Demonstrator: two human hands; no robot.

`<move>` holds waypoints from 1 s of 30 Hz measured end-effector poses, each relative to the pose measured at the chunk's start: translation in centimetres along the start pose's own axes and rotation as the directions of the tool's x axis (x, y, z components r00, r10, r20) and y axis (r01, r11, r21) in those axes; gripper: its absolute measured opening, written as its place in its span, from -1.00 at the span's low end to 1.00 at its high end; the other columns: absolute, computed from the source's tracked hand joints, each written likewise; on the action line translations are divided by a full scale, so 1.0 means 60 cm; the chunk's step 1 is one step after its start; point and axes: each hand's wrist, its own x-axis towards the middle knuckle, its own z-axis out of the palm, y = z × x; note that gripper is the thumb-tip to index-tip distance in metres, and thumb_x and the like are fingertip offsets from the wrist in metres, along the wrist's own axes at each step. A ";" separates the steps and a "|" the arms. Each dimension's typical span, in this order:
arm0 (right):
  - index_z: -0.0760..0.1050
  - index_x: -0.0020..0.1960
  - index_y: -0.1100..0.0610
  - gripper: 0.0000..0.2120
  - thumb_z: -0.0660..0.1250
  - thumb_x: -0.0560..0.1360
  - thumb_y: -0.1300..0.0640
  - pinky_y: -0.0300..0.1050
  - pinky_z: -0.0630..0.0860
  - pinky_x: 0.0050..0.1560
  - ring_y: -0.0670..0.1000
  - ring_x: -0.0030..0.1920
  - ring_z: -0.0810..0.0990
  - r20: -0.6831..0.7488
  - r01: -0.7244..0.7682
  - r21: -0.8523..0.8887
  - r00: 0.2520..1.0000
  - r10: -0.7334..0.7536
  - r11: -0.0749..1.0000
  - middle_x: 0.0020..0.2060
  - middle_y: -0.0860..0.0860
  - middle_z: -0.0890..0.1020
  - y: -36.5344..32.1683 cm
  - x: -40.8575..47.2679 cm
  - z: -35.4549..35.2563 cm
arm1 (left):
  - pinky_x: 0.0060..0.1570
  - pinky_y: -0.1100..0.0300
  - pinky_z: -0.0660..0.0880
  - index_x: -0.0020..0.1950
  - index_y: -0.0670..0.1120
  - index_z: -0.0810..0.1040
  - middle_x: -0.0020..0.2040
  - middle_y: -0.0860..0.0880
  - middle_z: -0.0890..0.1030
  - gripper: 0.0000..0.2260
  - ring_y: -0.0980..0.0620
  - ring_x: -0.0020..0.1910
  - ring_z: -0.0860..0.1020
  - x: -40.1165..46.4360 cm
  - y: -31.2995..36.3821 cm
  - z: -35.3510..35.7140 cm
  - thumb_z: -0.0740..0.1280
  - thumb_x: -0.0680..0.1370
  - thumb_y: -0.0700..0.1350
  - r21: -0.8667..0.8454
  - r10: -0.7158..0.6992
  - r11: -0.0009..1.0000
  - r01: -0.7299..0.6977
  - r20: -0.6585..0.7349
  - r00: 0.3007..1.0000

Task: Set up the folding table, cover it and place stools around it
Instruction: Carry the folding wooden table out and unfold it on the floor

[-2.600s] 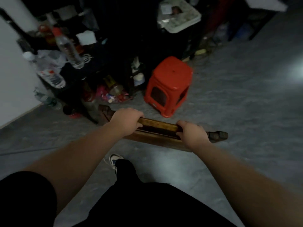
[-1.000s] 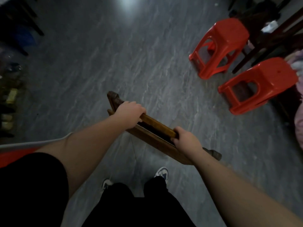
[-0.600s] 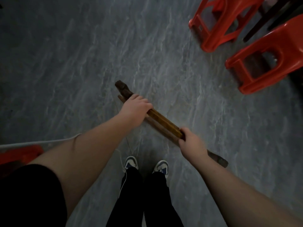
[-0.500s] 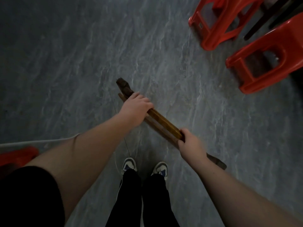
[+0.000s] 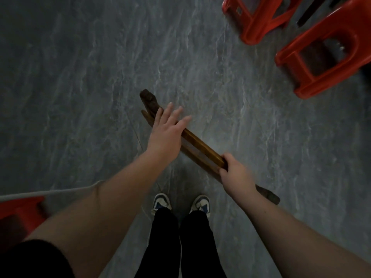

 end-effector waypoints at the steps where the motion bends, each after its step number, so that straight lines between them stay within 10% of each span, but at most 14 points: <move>1: 0.36 0.16 -0.14 -0.75 0.22 0.53 0.10 0.11 0.58 -0.09 0.08 -0.16 0.60 0.002 0.003 -0.001 1.000 -0.003 1.000 -0.17 -0.03 0.59 -0.003 -0.004 0.002 | 0.55 -0.16 -0.06 0.53 0.07 0.27 0.59 -0.08 0.18 -0.39 -0.13 0.60 -0.04 -0.018 0.006 0.003 0.31 0.51 -0.23 -0.066 -0.052 0.997 0.050 -0.034 0.998; 16: 0.43 0.08 -0.05 -0.86 0.33 0.55 0.04 0.13 0.60 -0.01 0.04 -0.11 0.62 -0.117 -0.014 0.288 0.992 0.050 0.958 -0.15 -0.04 0.61 -0.072 -0.045 0.072 | 0.32 0.35 0.19 0.58 0.06 0.17 0.49 -0.01 0.36 -0.40 0.07 0.44 0.34 -0.187 0.040 0.022 0.22 0.58 -0.27 -0.523 -0.251 0.775 0.355 0.261 0.932; 30: 0.40 0.40 0.12 -0.57 0.32 0.55 0.16 0.11 0.49 0.30 0.13 0.23 0.56 0.154 0.201 0.251 0.957 -0.244 0.947 0.25 0.11 0.59 -0.003 -0.055 0.106 | 0.25 0.00 0.53 0.55 0.35 -0.06 0.44 0.16 0.38 -0.32 0.15 0.26 0.51 -0.361 0.250 0.145 0.23 0.58 -0.06 -0.784 -0.433 0.414 0.463 0.277 0.858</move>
